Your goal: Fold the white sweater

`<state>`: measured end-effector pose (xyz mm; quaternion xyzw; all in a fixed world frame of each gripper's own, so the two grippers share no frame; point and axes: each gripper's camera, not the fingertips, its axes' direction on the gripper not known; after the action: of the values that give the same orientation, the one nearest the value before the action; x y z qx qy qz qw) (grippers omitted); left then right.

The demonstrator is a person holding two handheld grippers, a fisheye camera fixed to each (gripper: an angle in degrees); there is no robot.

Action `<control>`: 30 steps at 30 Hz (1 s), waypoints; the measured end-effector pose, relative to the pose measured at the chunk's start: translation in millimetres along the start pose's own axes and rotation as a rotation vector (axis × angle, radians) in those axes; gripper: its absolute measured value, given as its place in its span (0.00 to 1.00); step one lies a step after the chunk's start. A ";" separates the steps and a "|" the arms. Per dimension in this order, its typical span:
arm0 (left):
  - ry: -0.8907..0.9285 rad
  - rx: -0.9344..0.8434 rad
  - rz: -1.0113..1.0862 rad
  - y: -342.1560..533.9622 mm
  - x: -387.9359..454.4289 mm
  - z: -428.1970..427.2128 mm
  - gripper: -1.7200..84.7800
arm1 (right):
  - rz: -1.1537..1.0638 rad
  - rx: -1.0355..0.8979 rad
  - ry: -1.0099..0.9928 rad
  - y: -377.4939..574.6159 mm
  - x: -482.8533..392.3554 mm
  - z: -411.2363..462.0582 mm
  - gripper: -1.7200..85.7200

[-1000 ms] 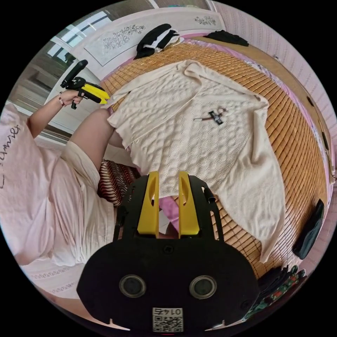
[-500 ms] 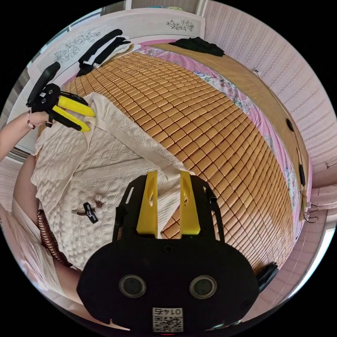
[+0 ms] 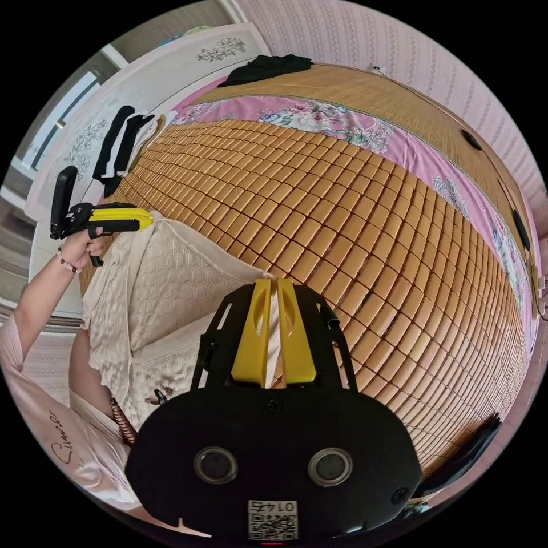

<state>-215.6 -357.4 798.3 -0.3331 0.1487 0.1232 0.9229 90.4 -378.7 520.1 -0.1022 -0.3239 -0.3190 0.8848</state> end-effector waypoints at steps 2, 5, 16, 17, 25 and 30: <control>0.001 0.010 -0.029 -3.8 -2.3 7.7 0.07 | 0.001 0.016 0.016 0.2 -2.4 1.3 0.08; 0.116 0.015 -0.085 -10.3 -6.7 1.5 0.13 | -0.023 0.077 0.075 4.9 -10.0 -11.8 0.11; -0.010 0.064 0.064 50.1 10.9 -69.5 0.14 | 0.046 0.095 -0.023 42.6 0.2 -26.1 0.12; -0.045 0.040 0.055 65.9 9.0 -62.6 0.15 | 0.035 0.072 -0.021 45.1 -3.8 -18.8 0.12; -0.072 -0.109 0.007 113.4 0.3 -5.4 0.13 | -0.100 -0.041 0.192 62.0 -42.8 31.9 0.02; -0.067 -0.068 0.010 119.1 9.0 -8.6 0.09 | 0.006 -0.031 0.183 54.3 -34.4 34.6 0.02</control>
<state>-247.8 -272.8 719.9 -0.3593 0.1151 0.1438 0.9148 86.9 -306.1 526.1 -0.0873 -0.2362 -0.3295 0.9100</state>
